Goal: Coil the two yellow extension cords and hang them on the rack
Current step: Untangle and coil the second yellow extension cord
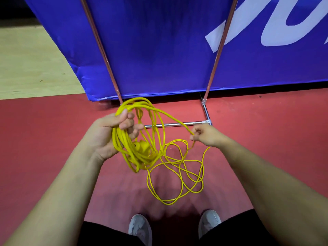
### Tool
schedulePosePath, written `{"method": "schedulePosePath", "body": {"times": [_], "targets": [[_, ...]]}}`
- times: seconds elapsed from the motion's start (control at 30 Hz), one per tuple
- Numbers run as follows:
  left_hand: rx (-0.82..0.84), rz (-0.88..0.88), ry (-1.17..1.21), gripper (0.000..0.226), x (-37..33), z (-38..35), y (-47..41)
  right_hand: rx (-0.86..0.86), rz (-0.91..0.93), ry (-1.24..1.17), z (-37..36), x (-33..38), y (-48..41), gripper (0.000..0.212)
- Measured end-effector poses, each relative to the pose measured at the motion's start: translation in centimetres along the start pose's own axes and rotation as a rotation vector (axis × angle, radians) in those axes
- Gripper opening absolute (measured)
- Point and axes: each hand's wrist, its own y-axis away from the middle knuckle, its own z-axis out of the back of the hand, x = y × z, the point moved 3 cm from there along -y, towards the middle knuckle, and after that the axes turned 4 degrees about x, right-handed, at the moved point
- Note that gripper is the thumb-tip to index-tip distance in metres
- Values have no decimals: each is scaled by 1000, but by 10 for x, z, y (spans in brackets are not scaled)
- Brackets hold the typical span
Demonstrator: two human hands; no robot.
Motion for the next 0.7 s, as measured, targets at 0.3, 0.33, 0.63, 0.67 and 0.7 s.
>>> {"method": "schedulePosePath", "body": {"times": [0.3, 0.33, 0.63, 0.67, 0.7], "targets": [[-205, -124, -190, 14, -4, 12, -10, -84, -112, -382, -30, 22, -5, 13], [-220, -138, -229, 16, -3, 15, -10, -102, -38, -211, -24, 37, -2, 13], [-118, 125, -424, 22, 29, 0, -8, 505, 331, -252, -3, 157, 60, 22], [-83, 138, -433, 24, 30, -3, -7, 412, 361, -320, 2, 158, 56, 21], [-56, 133, -415, 24, 29, -5, -6, 334, 382, -366, 6, 156, 52, 17]]}}
